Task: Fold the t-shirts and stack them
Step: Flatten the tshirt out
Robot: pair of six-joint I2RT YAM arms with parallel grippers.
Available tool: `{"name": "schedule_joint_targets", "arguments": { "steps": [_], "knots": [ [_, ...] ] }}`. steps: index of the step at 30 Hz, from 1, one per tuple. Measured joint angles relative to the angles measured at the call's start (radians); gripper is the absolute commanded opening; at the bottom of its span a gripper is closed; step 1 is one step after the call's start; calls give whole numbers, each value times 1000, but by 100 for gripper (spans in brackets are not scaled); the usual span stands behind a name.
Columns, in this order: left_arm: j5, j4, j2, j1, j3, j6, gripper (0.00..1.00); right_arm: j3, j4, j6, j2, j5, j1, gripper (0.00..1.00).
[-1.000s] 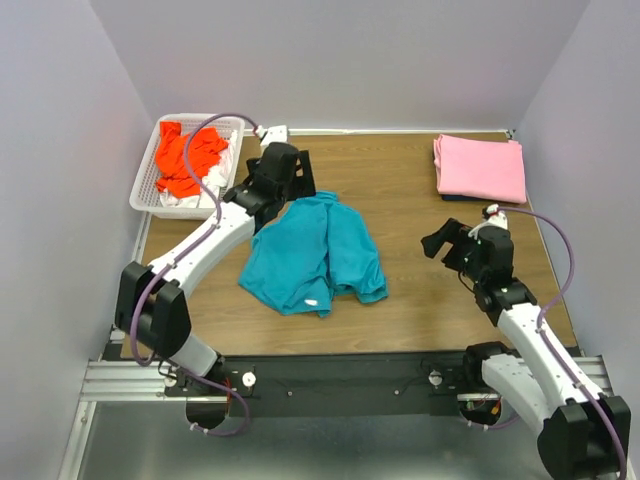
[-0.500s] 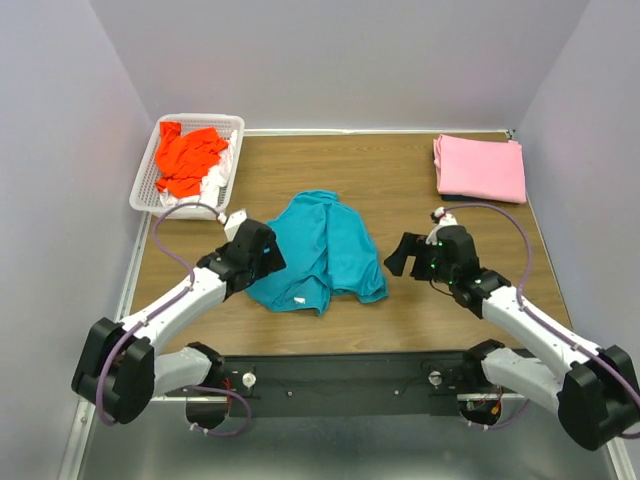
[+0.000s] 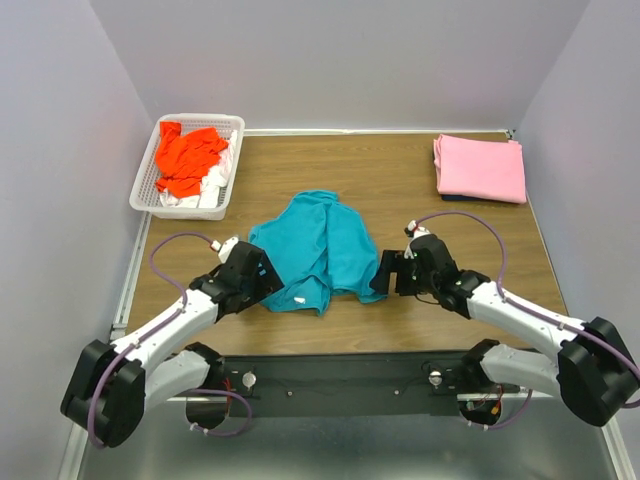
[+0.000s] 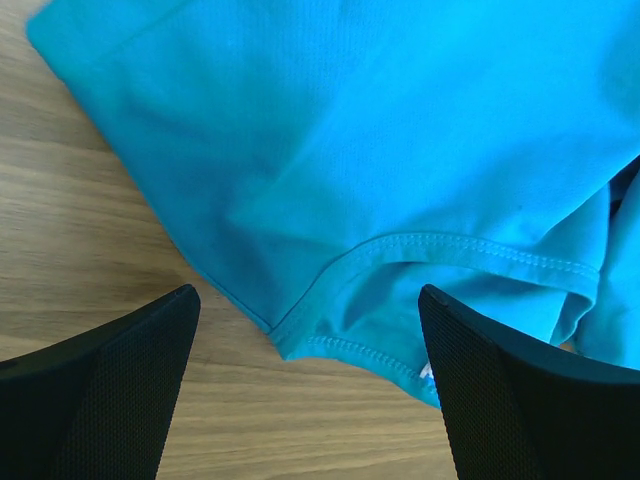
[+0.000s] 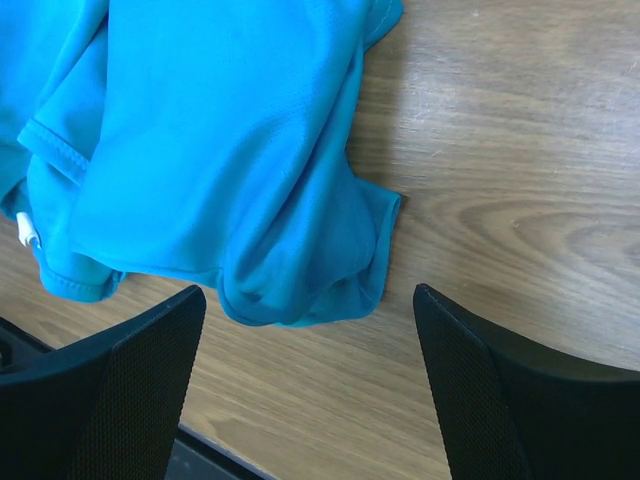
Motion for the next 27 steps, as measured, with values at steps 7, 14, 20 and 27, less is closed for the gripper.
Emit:
{"name": "schedule_joint_targets", "arguments": {
  "steps": [7,14,20,27],
  "knots": [
    [50,102,98,0,-5,1,76,-1,39,34,26,-1,10,73],
    [53,132,177,0,15,12,0,-13,77,70,77,2,21,29],
    [44,126,200,0,28,36,0,-12,89,68,72,38,21,1],
    [-68,68,175,0,246,99,0,92,50,47,37,204,21,1]
  ]
}}
